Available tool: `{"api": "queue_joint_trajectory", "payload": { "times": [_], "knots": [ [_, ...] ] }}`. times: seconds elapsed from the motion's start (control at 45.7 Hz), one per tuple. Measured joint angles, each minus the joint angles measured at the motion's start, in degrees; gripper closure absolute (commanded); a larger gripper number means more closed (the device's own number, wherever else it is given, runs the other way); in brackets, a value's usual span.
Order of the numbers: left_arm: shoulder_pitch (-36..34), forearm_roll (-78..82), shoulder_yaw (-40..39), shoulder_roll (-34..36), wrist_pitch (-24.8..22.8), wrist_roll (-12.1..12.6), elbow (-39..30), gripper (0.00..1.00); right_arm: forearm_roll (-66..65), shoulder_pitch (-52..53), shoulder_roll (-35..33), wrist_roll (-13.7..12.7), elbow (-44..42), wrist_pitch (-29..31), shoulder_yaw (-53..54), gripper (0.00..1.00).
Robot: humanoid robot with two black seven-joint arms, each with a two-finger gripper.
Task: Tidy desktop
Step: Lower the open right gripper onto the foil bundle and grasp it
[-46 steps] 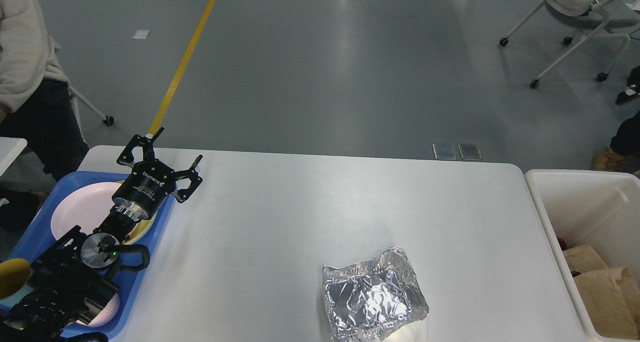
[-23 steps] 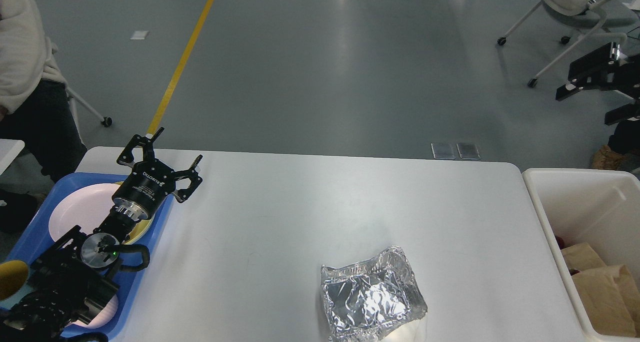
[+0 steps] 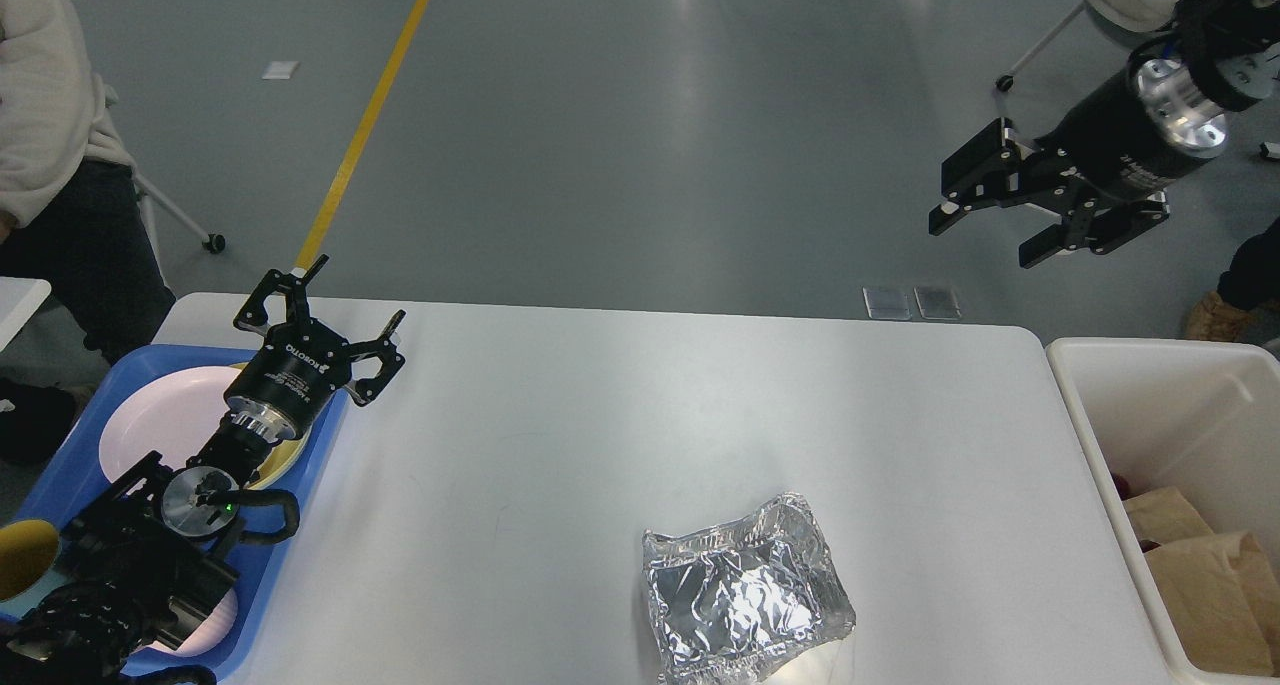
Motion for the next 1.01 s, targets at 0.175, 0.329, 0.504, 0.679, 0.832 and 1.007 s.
{"api": "queue_joint_trajectory", "payload": {
  "times": [0.175, 0.329, 0.504, 0.679, 0.832, 1.007],
  "knots": [
    [0.0, 0.0, 0.0, 0.0, 0.0, 0.0, 0.0, 0.03, 2.2, -3.8, 7.4, 0.0, -0.5, 0.0, 0.0, 0.14],
    [0.0, 0.0, 0.0, 0.0, 0.0, 0.0, 0.0, 0.03, 3.0, -10.0, 13.9, 0.0, -0.7, 0.0, 0.1, 0.14],
    [0.0, 0.0, 0.0, 0.0, 0.0, 0.0, 0.0, 0.03, 3.2, -20.3, 19.5, 0.0, -1.8, -0.1, 1.4, 0.13],
    [0.0, 0.0, 0.0, 0.0, 0.0, 0.0, 0.0, 0.03, 3.4, -27.6, 21.4, 0.0, -4.4, -3.0, 2.1, 0.12],
    [0.0, 0.0, 0.0, 0.0, 0.0, 0.0, 0.0, 0.03, 3.4, -30.6, 20.9, 0.0, -6.4, -4.0, 1.8, 0.12],
    [0.0, 0.0, 0.0, 0.0, 0.0, 0.0, 0.0, 0.03, 3.5, -32.4, 17.0, 0.0, -7.9, -4.1, 2.0, 0.12]
  ]
}}
